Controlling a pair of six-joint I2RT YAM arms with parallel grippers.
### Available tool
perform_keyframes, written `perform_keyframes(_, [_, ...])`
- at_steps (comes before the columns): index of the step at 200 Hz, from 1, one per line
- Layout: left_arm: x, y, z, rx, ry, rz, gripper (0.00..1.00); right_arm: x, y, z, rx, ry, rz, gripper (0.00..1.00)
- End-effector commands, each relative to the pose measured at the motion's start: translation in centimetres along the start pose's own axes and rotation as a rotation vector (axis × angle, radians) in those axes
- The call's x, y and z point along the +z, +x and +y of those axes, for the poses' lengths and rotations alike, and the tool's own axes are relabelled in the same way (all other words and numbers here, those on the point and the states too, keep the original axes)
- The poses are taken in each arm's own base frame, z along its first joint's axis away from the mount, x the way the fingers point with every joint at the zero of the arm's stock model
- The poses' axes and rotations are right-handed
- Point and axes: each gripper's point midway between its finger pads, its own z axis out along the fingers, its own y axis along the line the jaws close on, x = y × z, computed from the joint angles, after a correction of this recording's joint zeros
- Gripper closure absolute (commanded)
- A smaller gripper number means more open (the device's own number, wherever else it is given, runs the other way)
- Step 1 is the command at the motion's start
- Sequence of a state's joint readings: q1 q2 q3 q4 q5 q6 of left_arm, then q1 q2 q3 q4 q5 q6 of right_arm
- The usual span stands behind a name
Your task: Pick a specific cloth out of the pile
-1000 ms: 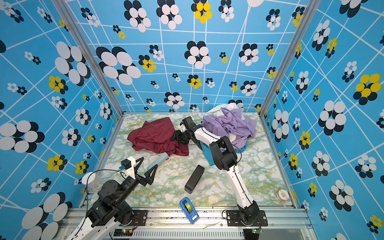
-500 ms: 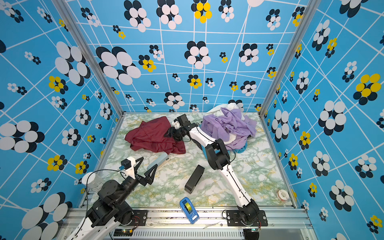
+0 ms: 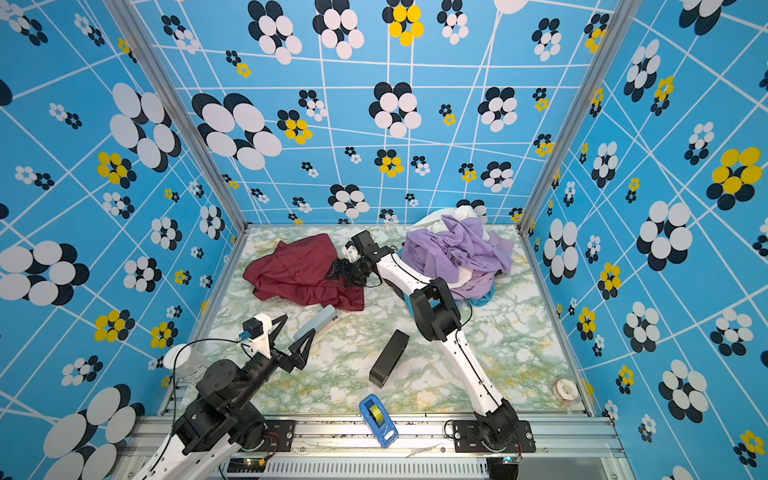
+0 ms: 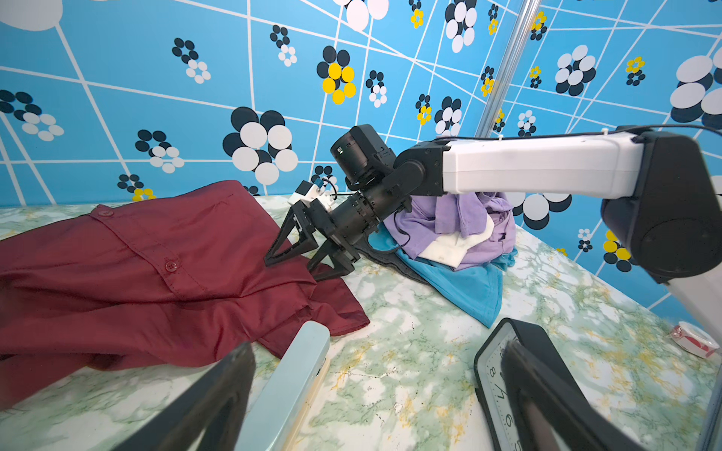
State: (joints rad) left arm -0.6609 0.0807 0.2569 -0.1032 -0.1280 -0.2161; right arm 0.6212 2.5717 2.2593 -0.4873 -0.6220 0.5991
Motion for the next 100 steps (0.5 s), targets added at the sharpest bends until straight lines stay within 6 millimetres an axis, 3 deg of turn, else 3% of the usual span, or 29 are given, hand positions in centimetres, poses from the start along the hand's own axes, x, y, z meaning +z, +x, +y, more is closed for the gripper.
perform_keyframes(1, [-0.6,-1.5,-0.1,-0.002,0.001,-0.029,0.01,-6.3,-2.7,5.4,-0.164,-0.026,-0.135,0.01])
perform_keyframes(33, [-1.1,-3.1,-0.2,-0.002,-0.004,-0.052,0.01,-11.2,-2.3,6.9,-0.216,0.0,-0.201,0.01])
perform_keyframes(38, [-1.3,-3.6,-0.3,0.001,-0.006,-0.06,0.01,-11.5,-2.1,6.4,-0.214,0.014,-0.203,0.01])
perform_keyframes(41, [-1.3,-3.7,-0.2,0.002,-0.008,-0.061,0.01,-12.9,-2.1,7.3,-0.228,0.01,-0.225,0.01])
perform_keyframes(56, [-1.6,-4.6,0.1,0.01,-0.037,-0.066,0.01,-15.7,-1.3,7.3,-0.243,0.043,-0.256,0.01])
perform_keyframes(77, [-1.8,-4.9,1.2,0.042,-0.111,-0.019,0.01,-19.8,1.0,6.1,-0.276,0.131,-0.277,0.01])
perform_keyframes(92, [-1.7,-4.6,3.0,0.071,-0.227,0.04,0.01,-23.2,2.6,4.8,-0.299,0.226,-0.31,0.01])
perform_keyframes(100, [-1.7,-4.5,4.1,0.08,-0.303,0.064,0.01,-24.6,4.1,3.0,-0.287,0.289,-0.313,0.01])
